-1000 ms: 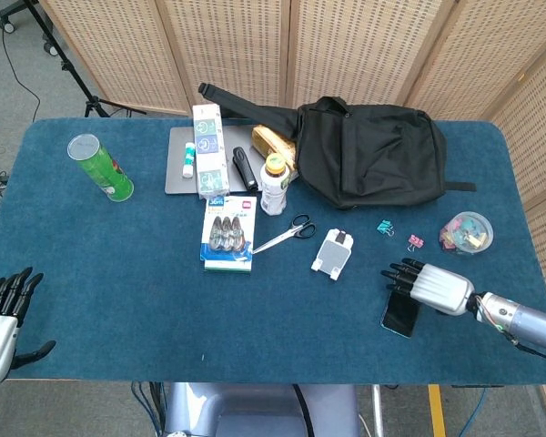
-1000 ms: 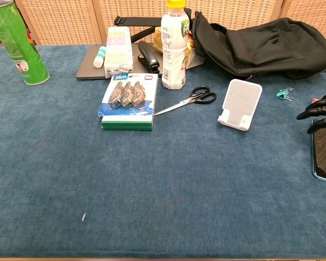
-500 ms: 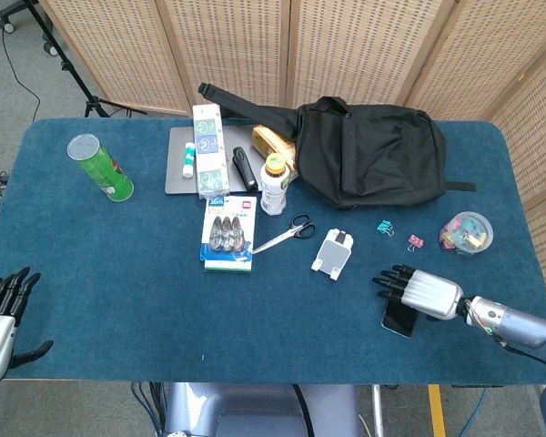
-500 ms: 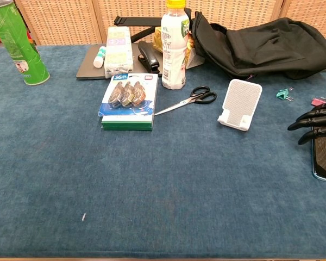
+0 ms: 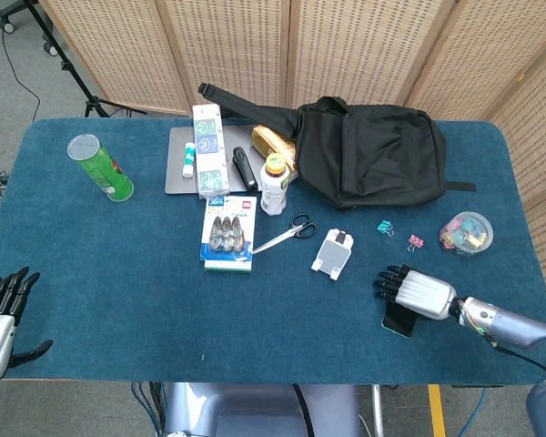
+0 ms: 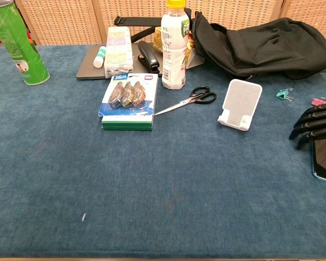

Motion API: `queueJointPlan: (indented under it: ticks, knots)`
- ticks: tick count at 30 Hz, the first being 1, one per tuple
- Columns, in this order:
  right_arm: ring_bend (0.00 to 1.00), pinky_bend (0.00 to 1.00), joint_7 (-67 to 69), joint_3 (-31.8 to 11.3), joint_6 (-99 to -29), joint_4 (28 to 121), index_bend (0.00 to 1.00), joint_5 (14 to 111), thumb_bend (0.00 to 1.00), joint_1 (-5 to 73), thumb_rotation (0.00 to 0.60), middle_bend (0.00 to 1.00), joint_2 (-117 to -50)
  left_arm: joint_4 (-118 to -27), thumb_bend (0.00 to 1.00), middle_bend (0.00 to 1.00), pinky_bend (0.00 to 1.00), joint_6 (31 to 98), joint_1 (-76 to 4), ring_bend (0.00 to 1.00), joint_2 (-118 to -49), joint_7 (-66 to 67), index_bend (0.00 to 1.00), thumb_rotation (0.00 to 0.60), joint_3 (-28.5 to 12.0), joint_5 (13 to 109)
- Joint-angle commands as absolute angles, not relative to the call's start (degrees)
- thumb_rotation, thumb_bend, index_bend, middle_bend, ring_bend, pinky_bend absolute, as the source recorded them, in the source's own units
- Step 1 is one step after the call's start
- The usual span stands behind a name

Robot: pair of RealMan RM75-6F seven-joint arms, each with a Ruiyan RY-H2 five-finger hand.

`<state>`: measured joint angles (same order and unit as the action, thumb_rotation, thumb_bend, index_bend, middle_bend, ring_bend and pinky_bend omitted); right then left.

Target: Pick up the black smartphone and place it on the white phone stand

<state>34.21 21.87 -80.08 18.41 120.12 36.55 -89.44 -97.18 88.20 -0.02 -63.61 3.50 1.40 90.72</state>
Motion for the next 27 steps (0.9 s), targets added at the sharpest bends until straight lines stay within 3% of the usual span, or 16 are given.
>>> queueJointPlan:
  ticks: [1,7,17,24,27]
  knots:
    - [0.37,0.41,34.3,21.7,-81.3,17.5,0.50,119.4,0.28,35.8,0.600,0.43,-90.0,-97.1,0.00,0.00,0.00,88.3,0.0,0.00,-63.6,3.4,0.00,0.600,1.4,90.7]
    - [0.44,0.48,34.7,20.5,-84.7,15.3,0.58,117.4,0.36,33.8,0.600,0.50,-90.9,-97.0,0.00,0.00,0.00,88.2,0.0,0.00,-63.5,3.1,0.00,0.600,1.5,90.7]
    - [0.44,0.48,31.9,16.4,-90.7,13.5,0.58,112.3,0.31,31.9,0.600,0.50,-89.1,-97.1,0.00,0.00,0.00,88.3,0.0,0.00,-63.3,2.6,0.00,0.600,1.9,91.5]
    - [0.44,0.48,24.8,12.5,-93.3,19.7,0.58,108.8,0.31,34.5,0.600,0.51,-85.8,-97.0,0.00,0.00,0.00,88.6,0.0,0.00,-63.1,2.3,0.00,0.600,2.2,92.2]
    - [0.45,0.48,16.1,10.5,-91.6,27.3,0.59,107.6,0.31,37.0,0.600,0.51,-83.2,-97.1,0.00,0.00,0.00,88.1,-0.2,0.00,-63.2,3.0,0.00,0.600,2.5,92.7]
